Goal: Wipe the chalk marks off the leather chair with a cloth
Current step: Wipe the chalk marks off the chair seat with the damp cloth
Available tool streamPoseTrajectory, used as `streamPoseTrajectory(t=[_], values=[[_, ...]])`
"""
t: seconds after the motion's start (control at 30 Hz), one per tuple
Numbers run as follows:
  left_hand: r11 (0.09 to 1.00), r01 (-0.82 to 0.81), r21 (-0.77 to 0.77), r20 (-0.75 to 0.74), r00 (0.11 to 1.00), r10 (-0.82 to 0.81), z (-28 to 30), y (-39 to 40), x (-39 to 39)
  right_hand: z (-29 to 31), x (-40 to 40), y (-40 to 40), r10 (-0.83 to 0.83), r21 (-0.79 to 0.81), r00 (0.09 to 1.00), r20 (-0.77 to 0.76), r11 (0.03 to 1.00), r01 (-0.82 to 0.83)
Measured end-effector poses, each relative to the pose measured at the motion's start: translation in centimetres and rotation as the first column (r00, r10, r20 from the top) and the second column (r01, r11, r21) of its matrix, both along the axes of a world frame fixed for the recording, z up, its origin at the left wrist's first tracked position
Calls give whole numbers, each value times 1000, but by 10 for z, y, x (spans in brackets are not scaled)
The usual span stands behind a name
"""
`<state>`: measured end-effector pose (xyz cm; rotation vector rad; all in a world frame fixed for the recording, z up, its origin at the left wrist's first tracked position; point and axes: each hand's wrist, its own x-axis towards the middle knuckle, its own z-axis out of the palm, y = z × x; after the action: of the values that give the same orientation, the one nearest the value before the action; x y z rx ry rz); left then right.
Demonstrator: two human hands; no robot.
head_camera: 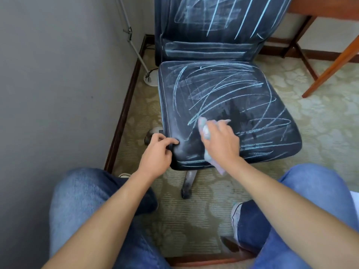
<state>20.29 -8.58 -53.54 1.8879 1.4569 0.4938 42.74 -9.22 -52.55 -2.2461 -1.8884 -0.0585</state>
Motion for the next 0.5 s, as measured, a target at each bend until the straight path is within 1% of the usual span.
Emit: streamPoseTrajectory(t=[0.07,0.13,0.17,0.27,0.4,0.47,0.5], values=[[999,-15,-49,84,996,19,0,0,7,5,17,5,-213,-27,969,-128,977,211],[995,-20,-95,119,992,32,1,2,15,7,13,9,-278,-38,944,-176,961,276],[993,-27,-113,126,991,41,1,1,18,7,6,8,-259,-30,948,-187,966,258],[990,-47,-136,162,984,69,0,1,22,2,-26,-5,-65,18,976,-208,997,70],[988,-95,-121,161,980,113,-2,4,24,-11,-50,-34,181,103,961,-208,981,-162],[986,-127,-111,159,977,143,-4,5,24,-11,-41,-37,304,72,935,-182,953,-296],[986,-138,-98,163,975,153,-4,4,24,-8,-33,-36,351,41,926,-139,936,-349]])
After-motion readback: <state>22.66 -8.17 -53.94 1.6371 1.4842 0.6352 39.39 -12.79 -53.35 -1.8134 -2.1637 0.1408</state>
